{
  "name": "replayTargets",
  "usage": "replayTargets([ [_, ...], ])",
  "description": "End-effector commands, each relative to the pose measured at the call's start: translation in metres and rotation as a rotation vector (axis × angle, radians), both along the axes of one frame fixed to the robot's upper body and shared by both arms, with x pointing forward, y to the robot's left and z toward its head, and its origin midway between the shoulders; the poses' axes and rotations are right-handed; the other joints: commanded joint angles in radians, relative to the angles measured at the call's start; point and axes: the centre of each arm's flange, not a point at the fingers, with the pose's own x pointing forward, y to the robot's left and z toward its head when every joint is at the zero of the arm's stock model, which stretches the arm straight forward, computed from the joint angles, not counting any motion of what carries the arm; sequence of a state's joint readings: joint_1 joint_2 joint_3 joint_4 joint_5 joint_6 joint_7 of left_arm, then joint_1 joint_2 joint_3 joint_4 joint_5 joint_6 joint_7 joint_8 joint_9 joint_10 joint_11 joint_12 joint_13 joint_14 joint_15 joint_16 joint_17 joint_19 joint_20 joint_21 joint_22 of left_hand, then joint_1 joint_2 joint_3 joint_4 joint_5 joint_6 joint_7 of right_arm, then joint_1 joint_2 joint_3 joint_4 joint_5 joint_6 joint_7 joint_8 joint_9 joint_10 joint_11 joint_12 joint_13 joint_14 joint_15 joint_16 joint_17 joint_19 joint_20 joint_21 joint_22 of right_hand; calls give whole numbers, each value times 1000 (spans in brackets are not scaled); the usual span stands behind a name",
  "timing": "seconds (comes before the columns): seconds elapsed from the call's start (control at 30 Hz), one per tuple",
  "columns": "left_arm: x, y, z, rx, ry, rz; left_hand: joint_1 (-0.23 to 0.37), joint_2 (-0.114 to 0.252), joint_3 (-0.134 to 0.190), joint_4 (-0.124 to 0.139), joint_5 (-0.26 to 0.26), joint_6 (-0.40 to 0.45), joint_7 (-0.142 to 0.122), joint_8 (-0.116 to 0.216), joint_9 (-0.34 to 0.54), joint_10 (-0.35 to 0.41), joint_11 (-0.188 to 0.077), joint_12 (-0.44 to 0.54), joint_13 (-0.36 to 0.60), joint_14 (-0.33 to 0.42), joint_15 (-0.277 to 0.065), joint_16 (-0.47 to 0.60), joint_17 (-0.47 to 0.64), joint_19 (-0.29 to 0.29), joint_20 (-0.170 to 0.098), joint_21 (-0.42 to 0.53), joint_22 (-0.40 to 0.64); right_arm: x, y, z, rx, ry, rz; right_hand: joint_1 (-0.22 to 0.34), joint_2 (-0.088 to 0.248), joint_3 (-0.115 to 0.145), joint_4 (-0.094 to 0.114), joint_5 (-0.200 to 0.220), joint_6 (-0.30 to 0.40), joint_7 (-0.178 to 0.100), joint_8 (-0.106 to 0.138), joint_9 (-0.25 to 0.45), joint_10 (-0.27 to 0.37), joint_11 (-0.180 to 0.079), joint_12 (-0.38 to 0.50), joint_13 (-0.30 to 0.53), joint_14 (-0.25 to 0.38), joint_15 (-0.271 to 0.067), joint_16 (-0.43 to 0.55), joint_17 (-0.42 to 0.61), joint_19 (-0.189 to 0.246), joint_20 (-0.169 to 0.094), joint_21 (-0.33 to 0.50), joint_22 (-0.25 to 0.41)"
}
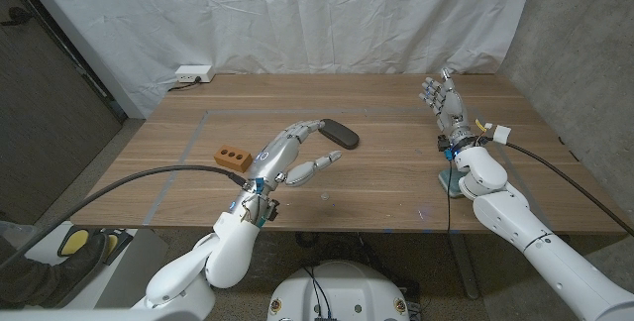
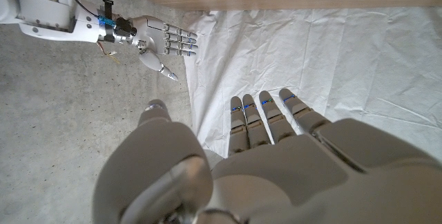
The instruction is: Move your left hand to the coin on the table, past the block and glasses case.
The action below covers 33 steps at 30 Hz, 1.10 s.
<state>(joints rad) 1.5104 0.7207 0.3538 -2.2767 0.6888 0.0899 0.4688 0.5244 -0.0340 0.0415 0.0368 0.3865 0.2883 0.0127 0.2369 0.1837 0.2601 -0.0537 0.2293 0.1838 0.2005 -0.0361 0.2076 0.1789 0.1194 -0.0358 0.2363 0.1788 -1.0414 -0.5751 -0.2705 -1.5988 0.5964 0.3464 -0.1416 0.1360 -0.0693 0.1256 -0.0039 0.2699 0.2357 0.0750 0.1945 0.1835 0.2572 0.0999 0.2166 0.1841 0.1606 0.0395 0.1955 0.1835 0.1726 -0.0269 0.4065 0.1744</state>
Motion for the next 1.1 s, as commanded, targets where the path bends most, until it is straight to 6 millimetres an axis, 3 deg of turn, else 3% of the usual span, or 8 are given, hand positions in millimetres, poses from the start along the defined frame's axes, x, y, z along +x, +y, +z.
replayTargets([
  [0.03,-3,-6,-4,12,-10,38,14,4,2,-6,9,9,-2,0,2,10,0,-2,4,9,-25,-3,4,8,-52,-3,4,1,4,0,-11,2,7,1,13,-4,2,5,1,-5,1,4,6,0,-4,1,7,6,-1,5,3,2,-2,5],
  [1.1,18,-15,-13,47,38,116,33,9,2,-13,16,15,-12,-8,2,9,-6,-13,5,5,-28,-11,4,-1,-45,-13,5,2,-1,-6,14,9,5,0,16,-8,1,5,1,-5,1,4,7,-2,-4,1,9,5,-1,5,7,3,-14,5],
])
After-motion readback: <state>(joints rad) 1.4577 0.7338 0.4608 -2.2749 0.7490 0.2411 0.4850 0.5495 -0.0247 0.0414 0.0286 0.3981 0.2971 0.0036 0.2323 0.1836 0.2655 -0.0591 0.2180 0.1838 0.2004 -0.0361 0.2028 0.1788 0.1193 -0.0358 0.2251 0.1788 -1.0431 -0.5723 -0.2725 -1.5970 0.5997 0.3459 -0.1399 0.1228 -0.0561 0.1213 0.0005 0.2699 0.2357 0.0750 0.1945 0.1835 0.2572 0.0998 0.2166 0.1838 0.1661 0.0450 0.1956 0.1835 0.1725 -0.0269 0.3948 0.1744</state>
